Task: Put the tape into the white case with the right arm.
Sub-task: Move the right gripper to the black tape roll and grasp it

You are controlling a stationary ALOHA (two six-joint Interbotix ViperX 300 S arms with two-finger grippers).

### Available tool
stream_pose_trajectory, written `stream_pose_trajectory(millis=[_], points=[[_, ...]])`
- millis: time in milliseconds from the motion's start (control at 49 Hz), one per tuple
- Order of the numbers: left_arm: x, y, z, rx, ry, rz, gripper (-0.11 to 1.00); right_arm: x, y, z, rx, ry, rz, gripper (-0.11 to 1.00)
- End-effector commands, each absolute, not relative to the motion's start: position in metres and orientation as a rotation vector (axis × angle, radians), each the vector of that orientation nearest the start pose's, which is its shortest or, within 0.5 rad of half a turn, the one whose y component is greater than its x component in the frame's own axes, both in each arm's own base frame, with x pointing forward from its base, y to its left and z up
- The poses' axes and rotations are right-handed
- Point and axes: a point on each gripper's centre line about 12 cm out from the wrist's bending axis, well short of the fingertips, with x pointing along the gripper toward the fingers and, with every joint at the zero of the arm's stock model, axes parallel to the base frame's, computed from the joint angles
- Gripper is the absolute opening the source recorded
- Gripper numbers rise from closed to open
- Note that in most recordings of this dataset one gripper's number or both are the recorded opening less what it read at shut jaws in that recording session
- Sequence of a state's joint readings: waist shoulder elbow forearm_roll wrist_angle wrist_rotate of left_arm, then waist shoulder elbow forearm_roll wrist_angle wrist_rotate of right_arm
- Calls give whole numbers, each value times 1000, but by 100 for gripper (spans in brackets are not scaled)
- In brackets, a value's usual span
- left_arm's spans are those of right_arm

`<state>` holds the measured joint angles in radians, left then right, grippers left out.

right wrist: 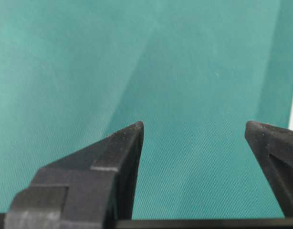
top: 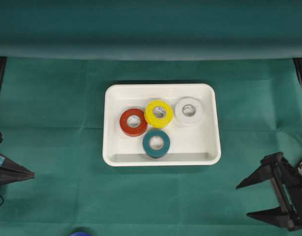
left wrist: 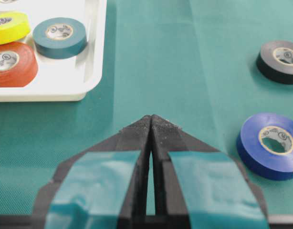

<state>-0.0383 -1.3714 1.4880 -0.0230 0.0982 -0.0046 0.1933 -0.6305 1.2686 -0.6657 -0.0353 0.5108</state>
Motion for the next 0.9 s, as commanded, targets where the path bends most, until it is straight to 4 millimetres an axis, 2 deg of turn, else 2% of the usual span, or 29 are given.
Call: stream_pose_trajectory(millis=[0, 470, 878], points=[[132, -5, 189, -24, 203, -36, 0, 222, 51, 167, -201, 575, 282, 63], [132, -5, 189, -25, 203, -36, 0, 329, 93, 169, -225, 615, 345, 63], [132, -5, 189, -25, 205, -36, 0, 409, 144, 171, -237, 569, 398, 63]])
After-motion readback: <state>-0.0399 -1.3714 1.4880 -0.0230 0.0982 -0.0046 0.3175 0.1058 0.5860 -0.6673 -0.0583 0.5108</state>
